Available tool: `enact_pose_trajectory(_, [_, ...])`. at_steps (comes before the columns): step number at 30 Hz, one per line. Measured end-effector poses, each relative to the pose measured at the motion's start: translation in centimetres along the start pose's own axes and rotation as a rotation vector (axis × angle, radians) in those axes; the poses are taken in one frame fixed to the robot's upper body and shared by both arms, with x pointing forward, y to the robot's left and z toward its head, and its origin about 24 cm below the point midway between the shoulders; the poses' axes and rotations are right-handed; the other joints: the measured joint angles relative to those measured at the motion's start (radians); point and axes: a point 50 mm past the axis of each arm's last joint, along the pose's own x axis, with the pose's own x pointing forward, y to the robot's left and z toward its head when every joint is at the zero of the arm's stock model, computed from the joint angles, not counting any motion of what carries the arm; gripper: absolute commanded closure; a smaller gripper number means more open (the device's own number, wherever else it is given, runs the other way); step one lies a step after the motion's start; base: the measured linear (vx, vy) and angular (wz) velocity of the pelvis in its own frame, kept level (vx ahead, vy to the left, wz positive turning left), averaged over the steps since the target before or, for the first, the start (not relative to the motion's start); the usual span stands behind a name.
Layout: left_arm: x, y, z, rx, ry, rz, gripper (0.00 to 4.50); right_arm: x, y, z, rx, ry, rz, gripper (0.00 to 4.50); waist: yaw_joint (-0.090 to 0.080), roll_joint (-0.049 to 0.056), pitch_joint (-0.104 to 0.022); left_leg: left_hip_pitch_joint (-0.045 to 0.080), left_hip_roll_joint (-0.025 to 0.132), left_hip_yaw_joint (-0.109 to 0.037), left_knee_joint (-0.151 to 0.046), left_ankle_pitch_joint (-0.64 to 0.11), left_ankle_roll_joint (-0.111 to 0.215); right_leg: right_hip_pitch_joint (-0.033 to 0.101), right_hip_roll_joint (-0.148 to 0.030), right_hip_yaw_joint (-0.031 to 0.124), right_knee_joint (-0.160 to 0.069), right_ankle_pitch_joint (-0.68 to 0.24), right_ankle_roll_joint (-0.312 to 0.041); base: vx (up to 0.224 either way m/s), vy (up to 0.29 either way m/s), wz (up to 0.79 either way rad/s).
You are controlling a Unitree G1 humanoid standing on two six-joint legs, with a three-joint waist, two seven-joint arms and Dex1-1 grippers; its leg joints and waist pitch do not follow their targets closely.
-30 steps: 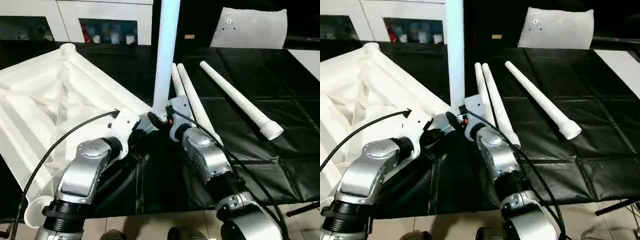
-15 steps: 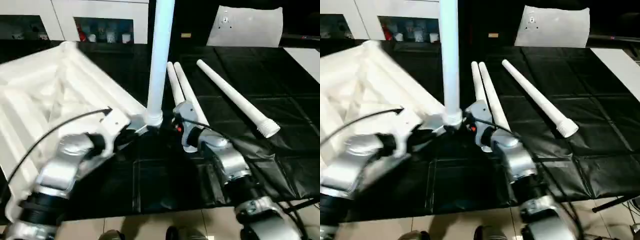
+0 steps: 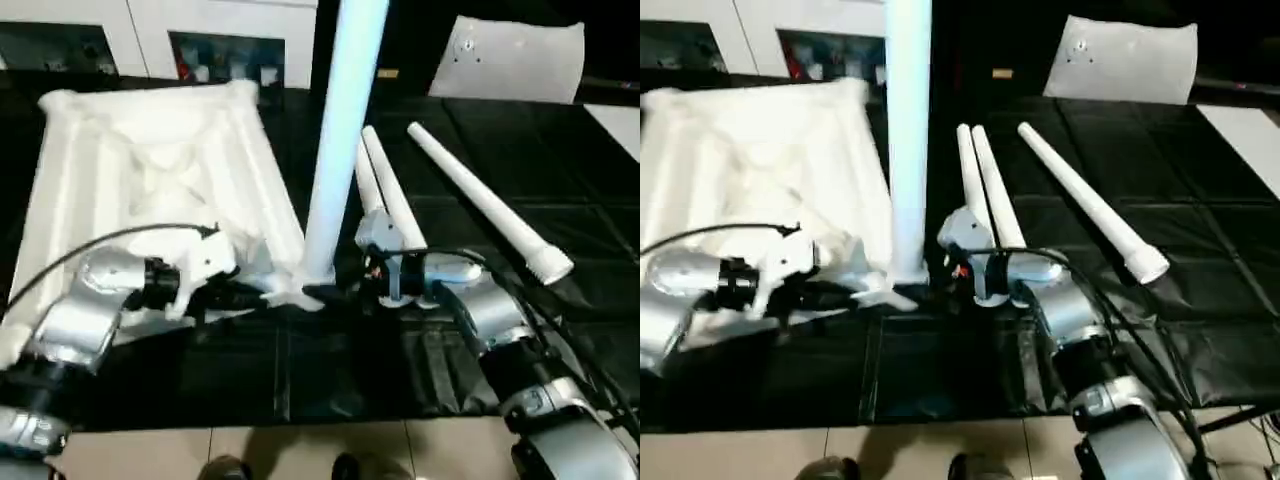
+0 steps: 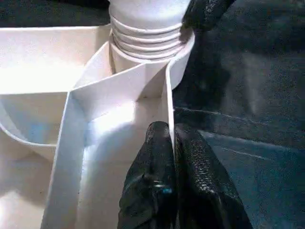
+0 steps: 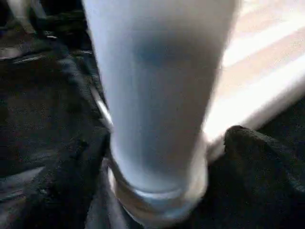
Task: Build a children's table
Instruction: Rotate leg to tighten
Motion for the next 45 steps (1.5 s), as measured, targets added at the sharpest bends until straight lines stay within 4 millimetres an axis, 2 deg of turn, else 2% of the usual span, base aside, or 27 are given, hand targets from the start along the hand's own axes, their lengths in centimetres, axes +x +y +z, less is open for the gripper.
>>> enact_pose_trajectory(5, [-0.1, 0.5, 0.2, 0.024, 0.007, -0.028, 4.5, 0.2, -0.1, 0.5, -0.012, 0.004, 0.04, 0.92, 0.007, 0.0, 0.0, 0.0, 0.0, 0.0, 0.0, 0.0, 0.0, 0.0, 0.0, 0.0, 0.0, 0.0, 0.0, 0.0, 0.0, 0.0])
enact_pose_trajectory(6, [0.0, 0.5, 0.2, 0.025, 0.008, -0.032, 4.5, 0.2, -0.1, 0.5, -0.009, 0.002, 0.046, 1.17, 0.009, 0.0, 0.0, 0.0, 0.0, 0.0, 0.0, 0.0, 0.0, 0.0, 0.0, 0.0, 0.0, 0.0, 0.0, 0.0, 0.0, 0.0])
enact_pose_trajectory(12, [0.0, 0.7, 0.2, 0.032, 0.01, -0.049, 4.5, 0.2, 0.0, 0.5, -0.006, 0.003, 0.068, 1.7, 0.012, 0.0, 0.0, 0.0, 0.0, 0.0, 0.0, 0.0, 0.0, 0.0, 0.0, 0.0, 0.0, 0.0, 0.0, 0.0, 0.0, 0.0])
enact_pose_trajectory(20, [-0.1, 0.8, 0.0, 0.03, 0.01, -0.059, 4.5, 0.2, 0.1, 0.7, -0.004, -0.011, 0.079, 1.99, 0.014, 0.0, 0.0, 0.003, 0.0, 0.0, 0.0, -0.001, -0.002, 0.002, 0.0, 0.0, 0.001, 0.0, 0.0, 0.0, 0.0, 0.0])
enact_pose_trajectory(21, [-0.1, 0.8, 0.0, 0.03, 0.01, -0.058, 4.5, 0.2, 0.1, 0.6, 0.001, -0.012, 0.078, 2.18, 0.014, 0.0, 0.0, 0.003, 0.0, 0.0, 0.0, -0.001, -0.002, 0.002, 0.0, 0.0, 0.001, 0.0, 0.0, 0.0, 0.0, 0.0])
enact_pose_trajectory(23, [-0.1, 0.8, 0.0, 0.028, 0.009, -0.057, 4.5, 0.3, 0.2, 0.6, 0.017, -0.022, 0.077, 2.18, 0.014, 0.0, 0.0, 0.003, 0.0, 0.0, 0.0, -0.001, -0.002, 0.002, 0.0, 0.0, 0.0, 0.0, 0.0, 0.0, 0.0, 0.0])
enact_pose_trajectory(25, [-0.1, 0.7, -0.1, 0.017, 0.005, -0.044, 4.5, 0.5, 0.4, 0.5, 0.025, -0.036, 0.071, 2.36, 0.014, 0.0, 0.0, 0.004, 0.0, 0.0, 0.0, -0.001, -0.003, 0.003, 0.0, 0.0, 0.001, 0.0, 0.0, 0.0, 0.0, 0.0])
enact_pose_trajectory(30, [0.8, 0.4, -0.3, -0.105, -0.04, 0.128, 4.5, 1.6, 0.3, 0.1, 0.103, -0.09, -0.118, 2.43, 0.008, 0.002, 0.0, 0.008, 0.0, 0.0, -0.001, -0.001, -0.008, 0.01, 0.0, 0.0, 0.0, 0.002, -0.003, -0.01, -0.001, 0.0])
enact_pose_trajectory(33, [2.3, -0.3, 0.2, -0.233, -0.087, 0.278, 4.5, 2.4, -0.2, -0.1, 0.176, -0.123, -0.315, 2.44, -0.015, 0.004, 0.001, 0.009, 0.0, 0.0, 0.0, 0.0, -0.009, 0.01, 0.0, 0.0, -0.004, 0.0, 0.001, -0.019, 0.003, -0.03])
enact_pose_trajectory(39, [5.1, -1.3, 1.8, -0.389, -0.13, 0.507, 4.5, 4.6, -0.8, 0.5, 0.275, -0.151, -0.61, 2.44, -0.028, 0.013, -0.002, 0.008, 0.0, 0.0, -0.001, 0.0, -0.009, 0.01, 0.0, 0.0, -0.004, -0.001, 0.001, 0.0, 0.0, 0.0])
enact_pose_trajectory(42, [6.4, -1.5, 2.7, -0.429, -0.143, 0.589, 4.5, 5.4, -1.2, 1.1, 0.29, -0.141, -0.712, 2.44, -0.027, 0.013, -0.003, 0.007, 0.0, 0.0, -0.004, -0.001, -0.009, 0.01, 0.0, 0.0, -0.004, -0.001, 0.002, 0.0, 0.0, 0.0])
enact_pose_trajectory(45, [6.6, -1.5, 3.1, -0.417, -0.136, 0.611, 4.5, 5.5, -1.3, 1.2, 0.288, -0.144, -0.74, 2.44, -0.023, 0.013, -0.003, 0.006, 0.0, 0.0, -0.006, -0.001, -0.009, 0.009, 0.0, 0.0, -0.004, -0.001, 0.002, 0.0, 0.0, 0.0])
